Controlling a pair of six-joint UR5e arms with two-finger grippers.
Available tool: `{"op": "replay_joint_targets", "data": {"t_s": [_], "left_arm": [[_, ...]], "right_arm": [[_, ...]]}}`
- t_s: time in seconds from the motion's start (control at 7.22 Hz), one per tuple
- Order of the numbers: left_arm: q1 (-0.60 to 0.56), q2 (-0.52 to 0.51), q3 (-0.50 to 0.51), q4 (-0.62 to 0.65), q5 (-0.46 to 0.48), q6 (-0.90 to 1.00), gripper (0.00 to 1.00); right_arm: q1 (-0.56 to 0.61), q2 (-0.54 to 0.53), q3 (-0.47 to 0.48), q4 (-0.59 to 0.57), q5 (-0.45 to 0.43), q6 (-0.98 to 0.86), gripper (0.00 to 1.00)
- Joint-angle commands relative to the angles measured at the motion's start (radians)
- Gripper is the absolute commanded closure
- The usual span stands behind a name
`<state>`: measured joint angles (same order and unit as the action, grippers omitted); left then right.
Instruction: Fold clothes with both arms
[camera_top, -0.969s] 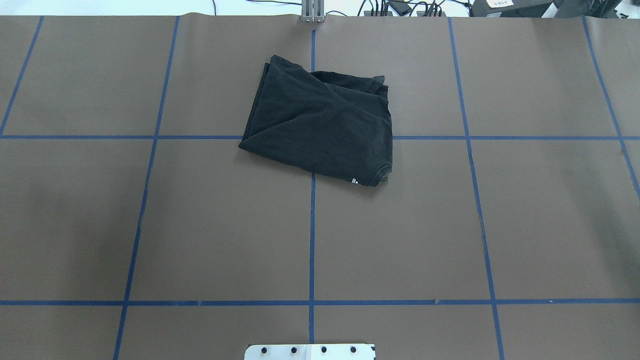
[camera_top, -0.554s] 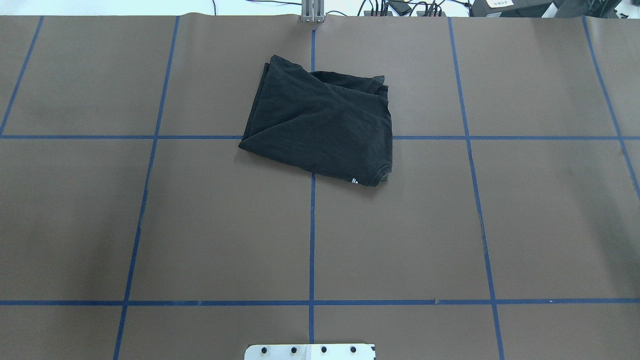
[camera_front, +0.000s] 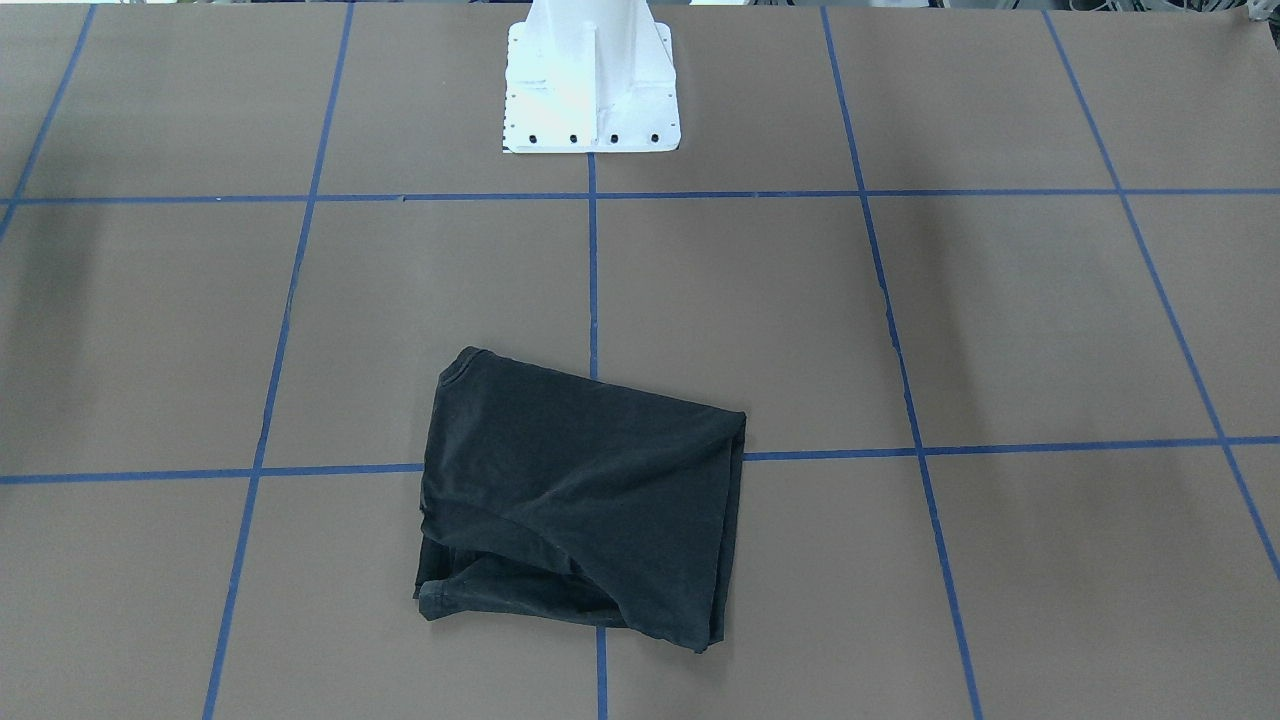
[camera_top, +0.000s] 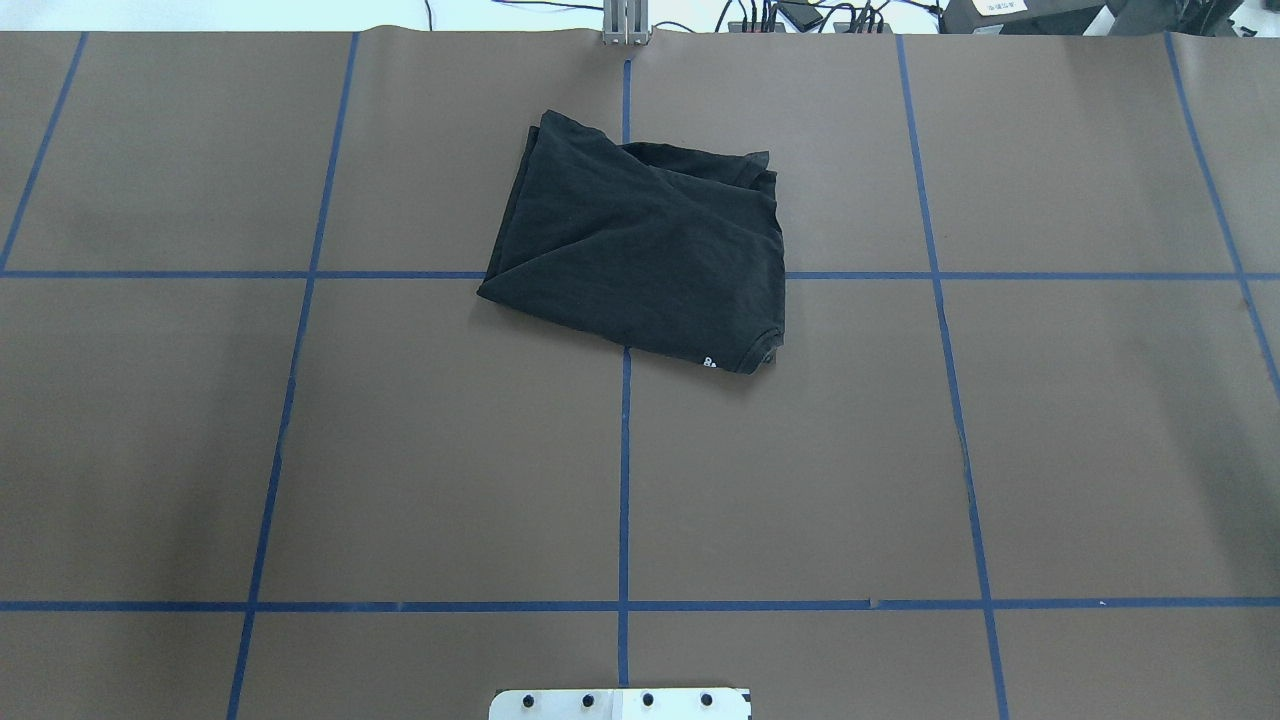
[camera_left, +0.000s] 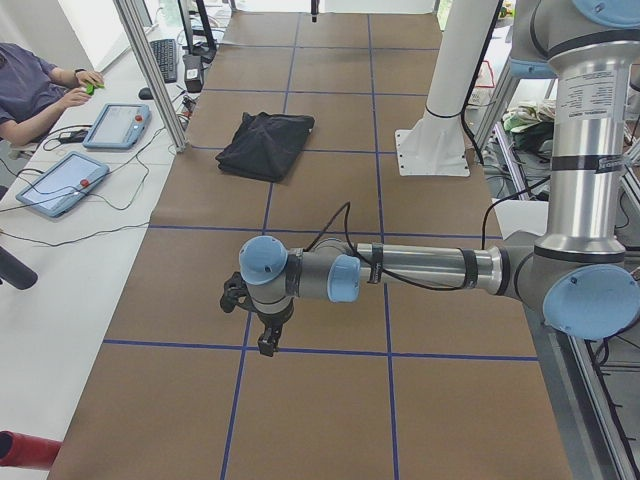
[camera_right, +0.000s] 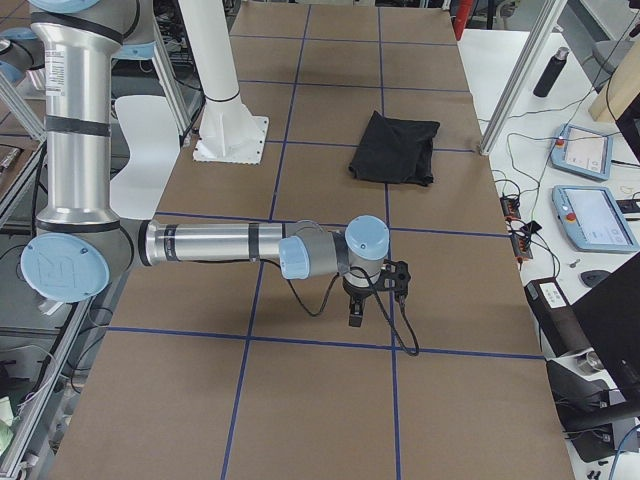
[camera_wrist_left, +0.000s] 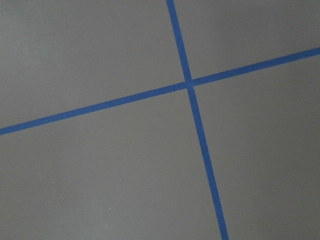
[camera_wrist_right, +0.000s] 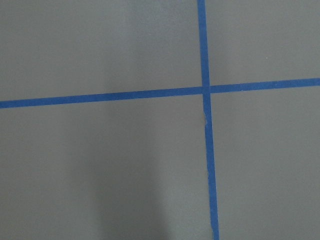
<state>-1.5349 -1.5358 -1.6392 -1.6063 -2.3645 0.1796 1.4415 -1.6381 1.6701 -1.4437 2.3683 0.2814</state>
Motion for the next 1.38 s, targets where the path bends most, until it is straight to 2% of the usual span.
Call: {"op": "replay_joint_targets", "data": {"t_s": [0.0,0.42,0.69,0.97,1.25], "left_arm": [[-0.002,-0.007,-0.019,0.003,0.048,-0.002,0.00],[-0.002,-0.006,-0.022,0.003,0.068,-0.002,0.00],[-0.004,-0.001,-0.030,0.005,0.068,-0.002,0.00],[-0.004,-0.003,-0.037,0.005,0.068,-0.002,0.00],[-0.004,-0.004,-0.037,0.005,0.070,-0.002,0.00]], "right_arm": [[0.008,-0.003,-0.006,-0.001,0.000,-0.022,0.00],[0.062,-0.026,0.005,-0.026,0.000,-0.088,0.00],[0.111,-0.023,0.048,-0.111,0.000,-0.114,0.00],[0.123,-0.035,0.162,-0.284,-0.018,-0.198,0.00],[0.135,-0.029,0.157,-0.313,-0.032,-0.287,0.00]]}}
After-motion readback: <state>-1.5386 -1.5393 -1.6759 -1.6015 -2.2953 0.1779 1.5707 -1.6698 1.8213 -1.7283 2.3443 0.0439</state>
